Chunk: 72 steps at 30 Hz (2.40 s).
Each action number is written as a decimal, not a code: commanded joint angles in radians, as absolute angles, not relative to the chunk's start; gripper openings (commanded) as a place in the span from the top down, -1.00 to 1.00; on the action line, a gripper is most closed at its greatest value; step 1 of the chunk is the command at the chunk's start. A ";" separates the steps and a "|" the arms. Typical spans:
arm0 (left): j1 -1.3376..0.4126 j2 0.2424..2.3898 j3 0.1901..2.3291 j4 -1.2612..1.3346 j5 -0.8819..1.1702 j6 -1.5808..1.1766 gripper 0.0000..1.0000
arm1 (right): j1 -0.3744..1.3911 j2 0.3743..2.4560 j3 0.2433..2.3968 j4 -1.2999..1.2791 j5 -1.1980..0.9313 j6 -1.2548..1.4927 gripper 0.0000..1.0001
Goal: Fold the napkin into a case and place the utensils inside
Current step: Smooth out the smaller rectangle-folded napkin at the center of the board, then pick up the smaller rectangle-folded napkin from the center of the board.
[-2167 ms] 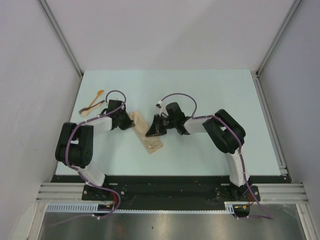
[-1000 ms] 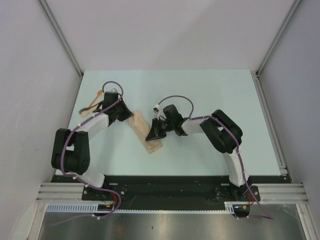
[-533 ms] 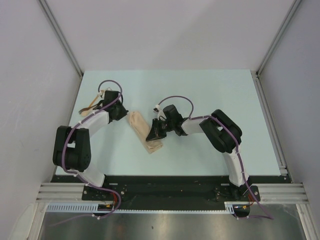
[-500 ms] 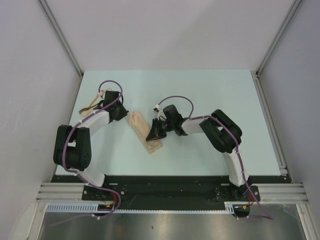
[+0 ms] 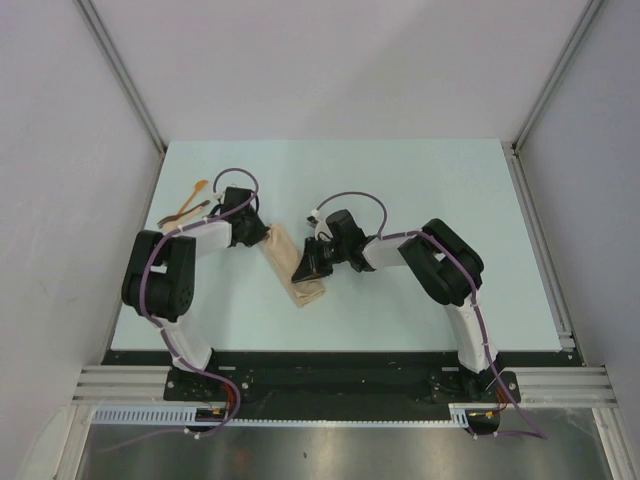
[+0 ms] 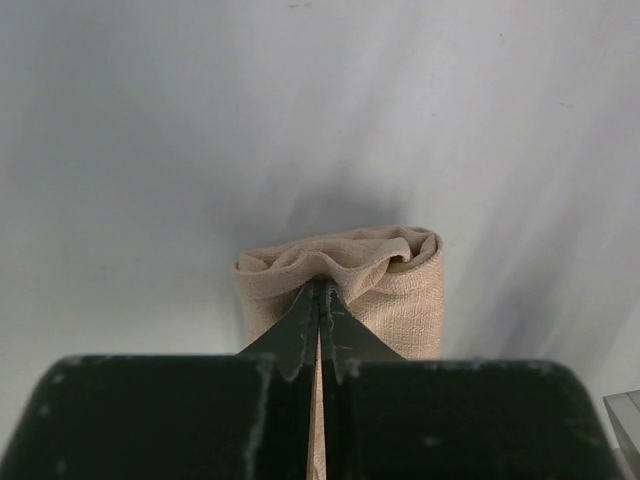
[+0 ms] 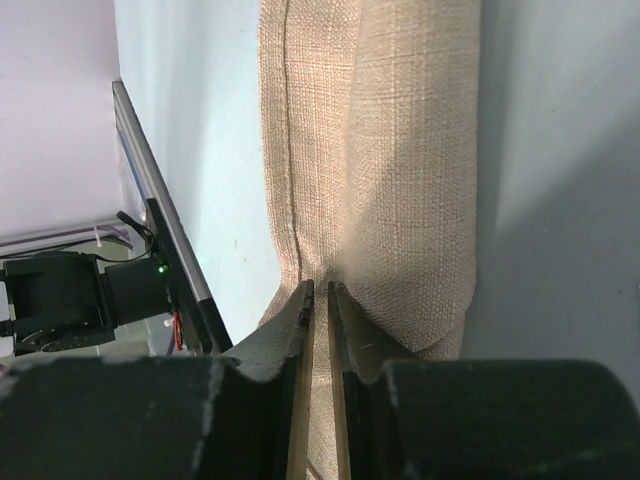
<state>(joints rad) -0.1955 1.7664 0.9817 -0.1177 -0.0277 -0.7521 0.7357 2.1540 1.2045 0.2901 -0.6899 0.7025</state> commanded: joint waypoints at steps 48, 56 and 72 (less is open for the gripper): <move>-0.135 0.678 0.894 -0.606 0.138 -0.710 0.56 | 1.026 2.520 2.282 -0.770 0.354 0.198 -0.30; -0.135 0.661 0.911 -0.621 0.127 -0.709 0.56 | 1.054 2.585 2.362 -0.836 0.463 0.176 -0.23; -0.135 0.607 0.946 -0.676 0.040 -0.721 0.56 | 1.075 2.668 2.441 -0.868 0.463 0.161 0.42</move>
<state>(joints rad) -0.1406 0.6220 0.9051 -0.6613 0.0898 -0.7254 1.0756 2.6175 2.4115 -0.8364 0.4587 0.1650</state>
